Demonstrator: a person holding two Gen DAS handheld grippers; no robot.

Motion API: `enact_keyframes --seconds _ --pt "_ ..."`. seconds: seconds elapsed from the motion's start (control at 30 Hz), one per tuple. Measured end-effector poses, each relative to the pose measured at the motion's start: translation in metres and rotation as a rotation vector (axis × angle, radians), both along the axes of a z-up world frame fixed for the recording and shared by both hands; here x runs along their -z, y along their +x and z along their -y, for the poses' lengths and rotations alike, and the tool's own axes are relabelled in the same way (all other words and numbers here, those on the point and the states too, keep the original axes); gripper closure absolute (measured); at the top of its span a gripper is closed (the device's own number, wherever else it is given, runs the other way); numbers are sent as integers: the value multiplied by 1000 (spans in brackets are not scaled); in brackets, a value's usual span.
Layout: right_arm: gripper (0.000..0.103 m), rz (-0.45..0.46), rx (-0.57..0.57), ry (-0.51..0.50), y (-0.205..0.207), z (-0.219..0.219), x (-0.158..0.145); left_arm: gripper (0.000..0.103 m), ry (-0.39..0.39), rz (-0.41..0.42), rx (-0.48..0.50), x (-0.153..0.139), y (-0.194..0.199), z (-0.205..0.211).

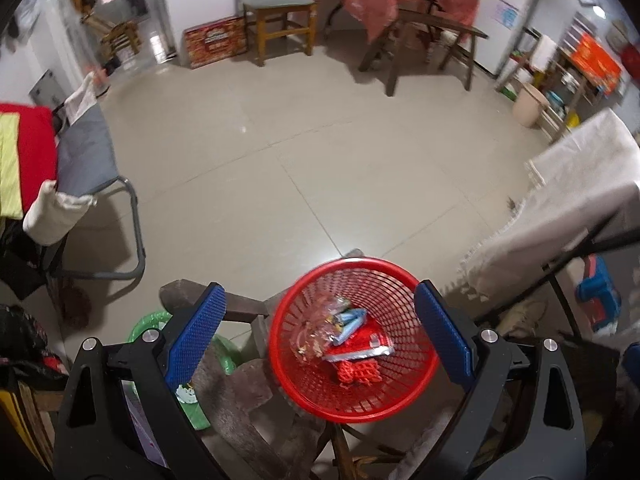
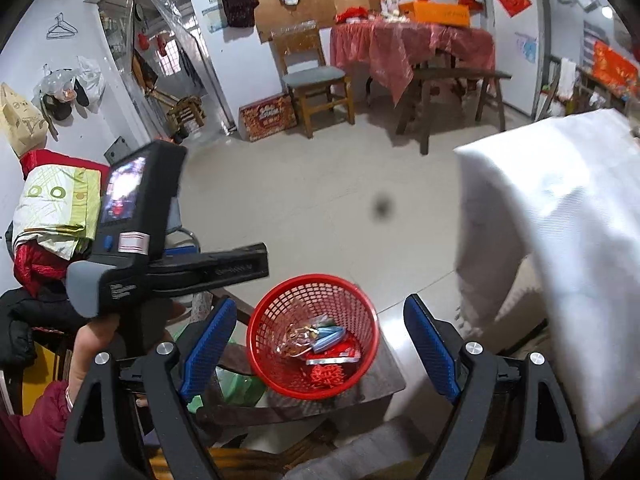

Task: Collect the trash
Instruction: 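Release the blue mask into the wastebasket while the right tool drops the pink bag in, then move both tools back over the table toward the remaining trash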

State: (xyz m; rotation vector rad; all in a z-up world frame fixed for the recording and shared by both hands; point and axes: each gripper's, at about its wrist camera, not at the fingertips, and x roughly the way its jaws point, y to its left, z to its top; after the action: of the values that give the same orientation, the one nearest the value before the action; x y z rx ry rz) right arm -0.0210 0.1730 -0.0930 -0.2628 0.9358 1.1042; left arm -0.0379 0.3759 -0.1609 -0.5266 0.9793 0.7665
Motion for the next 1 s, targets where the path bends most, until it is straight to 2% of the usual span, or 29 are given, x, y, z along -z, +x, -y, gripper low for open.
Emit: enact_keyframes --seconds 0.1,0.33,0.6,0.8,1.0 --pt "19 49 42 21 -4 24 -18 11 6 5 64 -7 9 16" --pt "18 148 201 97 -1 98 -62 11 96 39 231 -32 24 76" --pt "9 292 438 150 5 202 -101 9 132 107 424 -64 34 146" --pt "6 312 623 160 28 283 -100 7 217 117 565 -85 46 207" --pt "6 250 806 145 64 356 -74 7 201 115 696 -90 71 252"
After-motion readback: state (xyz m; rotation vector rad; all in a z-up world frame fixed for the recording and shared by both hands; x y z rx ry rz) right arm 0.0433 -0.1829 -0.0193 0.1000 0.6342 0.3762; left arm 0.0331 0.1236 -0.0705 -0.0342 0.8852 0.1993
